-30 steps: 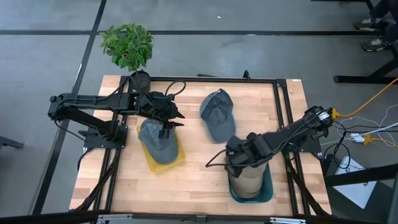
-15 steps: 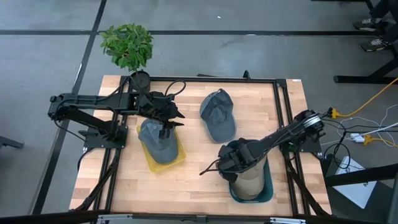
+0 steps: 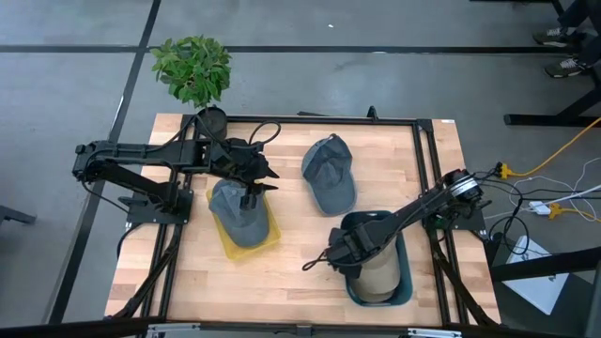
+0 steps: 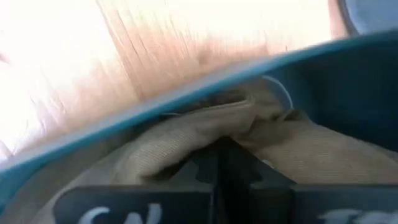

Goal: Pick & Place hat
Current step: Put the brown cap into the yellow bin, then put the gray cap into the blue bin

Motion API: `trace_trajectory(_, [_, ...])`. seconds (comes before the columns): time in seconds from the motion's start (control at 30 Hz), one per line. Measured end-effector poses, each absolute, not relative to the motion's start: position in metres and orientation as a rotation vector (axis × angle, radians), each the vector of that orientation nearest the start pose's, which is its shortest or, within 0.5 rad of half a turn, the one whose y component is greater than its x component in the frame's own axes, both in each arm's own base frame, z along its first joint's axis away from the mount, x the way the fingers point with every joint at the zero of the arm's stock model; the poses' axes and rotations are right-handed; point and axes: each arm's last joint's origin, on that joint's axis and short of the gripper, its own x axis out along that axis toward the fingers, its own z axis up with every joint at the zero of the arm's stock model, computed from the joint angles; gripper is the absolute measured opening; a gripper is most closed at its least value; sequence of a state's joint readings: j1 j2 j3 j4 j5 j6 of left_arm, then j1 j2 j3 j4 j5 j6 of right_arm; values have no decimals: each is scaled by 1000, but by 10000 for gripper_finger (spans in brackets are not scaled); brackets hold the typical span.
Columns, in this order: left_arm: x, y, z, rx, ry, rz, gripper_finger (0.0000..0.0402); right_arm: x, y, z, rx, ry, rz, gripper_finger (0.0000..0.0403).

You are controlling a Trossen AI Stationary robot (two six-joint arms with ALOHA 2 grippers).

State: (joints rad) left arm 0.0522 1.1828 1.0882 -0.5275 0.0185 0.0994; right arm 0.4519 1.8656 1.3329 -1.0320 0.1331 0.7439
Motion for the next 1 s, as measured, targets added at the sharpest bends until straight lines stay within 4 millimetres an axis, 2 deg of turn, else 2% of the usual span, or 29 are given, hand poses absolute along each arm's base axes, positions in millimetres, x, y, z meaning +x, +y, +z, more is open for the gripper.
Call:
trace_trajectory(0.1, [248, 12, 328, 66, 623, 4, 141, 308, 145, 189, 136, 1466, -295, 4])
trace_trajectory(0.2, [248, 12, 328, 66, 623, 4, 141, 308, 145, 202, 127, 1477, -300, 8])
trace_trajectory(0.47, [248, 12, 328, 66, 623, 4, 141, 307, 141, 278, 108, 1355, -361, 35])
trace_trajectory(0.63, [247, 12, 327, 73, 632, 2, 141, 315, 138, 308, 43, 1134, -454, 60])
trace_trajectory(0.73, [246, 12, 325, 81, 659, -3, 141, 328, 135, 309, 47, 1013, -463, 91])
trace_trajectory(0.83, [244, 12, 323, 79, 693, -5, 141, 340, 128, 299, 55, 966, -425, 131])
trace_trajectory(1.0, [240, 12, 318, 49, 753, 2, 141, 358, 102, 278, 63, 917, -433, 197])
